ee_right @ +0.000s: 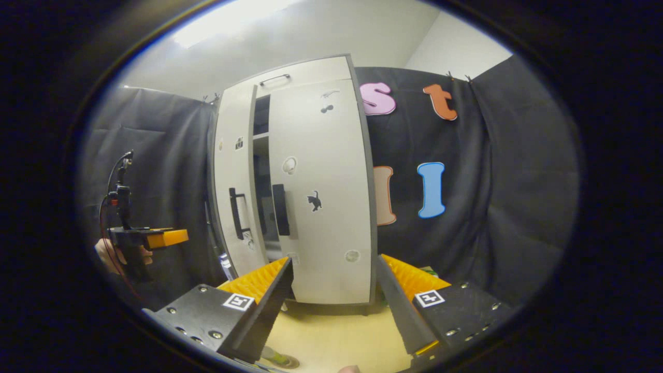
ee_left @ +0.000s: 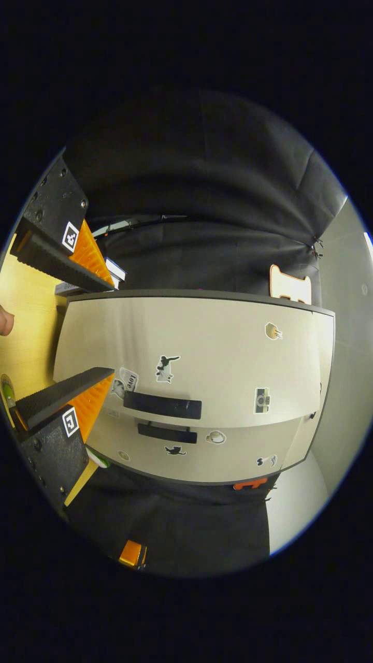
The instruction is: Grasp the bottle in the cabinet with the left hand and place it on the coaster, then close the right door with the right hand and the left door with the left hand.
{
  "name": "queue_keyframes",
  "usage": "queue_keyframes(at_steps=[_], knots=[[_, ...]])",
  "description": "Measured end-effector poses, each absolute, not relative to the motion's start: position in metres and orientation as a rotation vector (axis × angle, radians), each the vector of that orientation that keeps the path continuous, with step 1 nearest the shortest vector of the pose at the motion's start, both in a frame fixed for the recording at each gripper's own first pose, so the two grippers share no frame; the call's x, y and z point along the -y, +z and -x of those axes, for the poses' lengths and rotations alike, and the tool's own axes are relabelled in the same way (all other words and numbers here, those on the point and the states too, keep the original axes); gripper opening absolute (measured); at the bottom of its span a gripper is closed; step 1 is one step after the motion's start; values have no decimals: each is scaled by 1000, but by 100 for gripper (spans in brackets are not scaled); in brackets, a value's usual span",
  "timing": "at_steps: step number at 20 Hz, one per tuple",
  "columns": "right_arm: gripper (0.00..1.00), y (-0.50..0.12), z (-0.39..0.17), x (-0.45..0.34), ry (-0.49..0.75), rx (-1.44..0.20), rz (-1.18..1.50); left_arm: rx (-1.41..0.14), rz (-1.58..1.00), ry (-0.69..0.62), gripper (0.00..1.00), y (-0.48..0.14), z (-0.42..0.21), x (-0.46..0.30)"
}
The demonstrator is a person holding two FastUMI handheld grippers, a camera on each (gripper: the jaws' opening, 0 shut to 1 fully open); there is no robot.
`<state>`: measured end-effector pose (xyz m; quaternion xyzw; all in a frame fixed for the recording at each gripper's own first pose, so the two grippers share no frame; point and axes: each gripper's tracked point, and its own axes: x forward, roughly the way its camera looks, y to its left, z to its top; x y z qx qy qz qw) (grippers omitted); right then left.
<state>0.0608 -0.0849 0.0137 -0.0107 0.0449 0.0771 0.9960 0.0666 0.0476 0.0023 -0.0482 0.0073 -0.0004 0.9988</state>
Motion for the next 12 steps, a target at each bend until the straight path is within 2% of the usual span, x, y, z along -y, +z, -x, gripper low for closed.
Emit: queue_keyframes(at_steps=[7,8,9,11,12], knots=[[97,20,-56,51,164,-45,69,-14,96,59,93,-9,-32,-59],[94,19,-53,44,172,-39,64,-12,99,64,93,-10,-28,-59],[97,18,-51,37,181,-35,58,-6,101,71,93,-10,-22,-59],[97,14,-44,26,190,-32,55,6,99,71,93,-8,-14,-56],[94,12,-42,20,196,-33,57,11,93,63,93,-7,-11,-53]])
